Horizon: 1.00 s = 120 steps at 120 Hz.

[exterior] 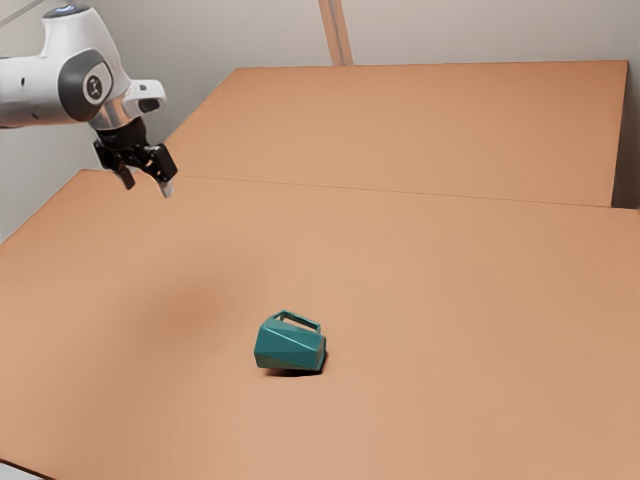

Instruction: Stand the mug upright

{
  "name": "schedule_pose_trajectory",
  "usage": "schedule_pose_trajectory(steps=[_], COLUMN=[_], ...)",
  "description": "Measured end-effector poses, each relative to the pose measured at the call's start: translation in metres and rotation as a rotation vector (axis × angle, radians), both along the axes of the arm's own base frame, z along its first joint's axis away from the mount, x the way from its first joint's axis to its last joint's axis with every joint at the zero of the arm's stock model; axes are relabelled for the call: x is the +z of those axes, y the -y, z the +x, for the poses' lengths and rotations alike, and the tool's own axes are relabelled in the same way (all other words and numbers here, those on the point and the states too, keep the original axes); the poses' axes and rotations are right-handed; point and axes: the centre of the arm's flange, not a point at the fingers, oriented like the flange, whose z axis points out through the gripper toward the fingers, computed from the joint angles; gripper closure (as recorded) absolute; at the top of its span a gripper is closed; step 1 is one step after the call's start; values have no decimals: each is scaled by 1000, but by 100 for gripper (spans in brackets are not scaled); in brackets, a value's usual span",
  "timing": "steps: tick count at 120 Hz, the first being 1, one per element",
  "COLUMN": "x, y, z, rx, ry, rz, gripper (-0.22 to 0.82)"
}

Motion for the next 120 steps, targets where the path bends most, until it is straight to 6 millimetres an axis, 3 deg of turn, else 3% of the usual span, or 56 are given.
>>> schedule_pose_trajectory(steps=[9,24,38,48,77,94,120], x=[-3,-23,-52,-70,-114,-135,-189], y=[2,4,-38,-53,-37,-31,-7], z=[-6,-48,-85,-104,-153,-156,-153], rx=[-8,10,144,206,274,309,354], ry=[-1,-4,1,-2,-31,-51,-114], rz=[-9,-88,-224,-299,-478,-553,-710], gripper=[0,0,0,0,0,0,0])
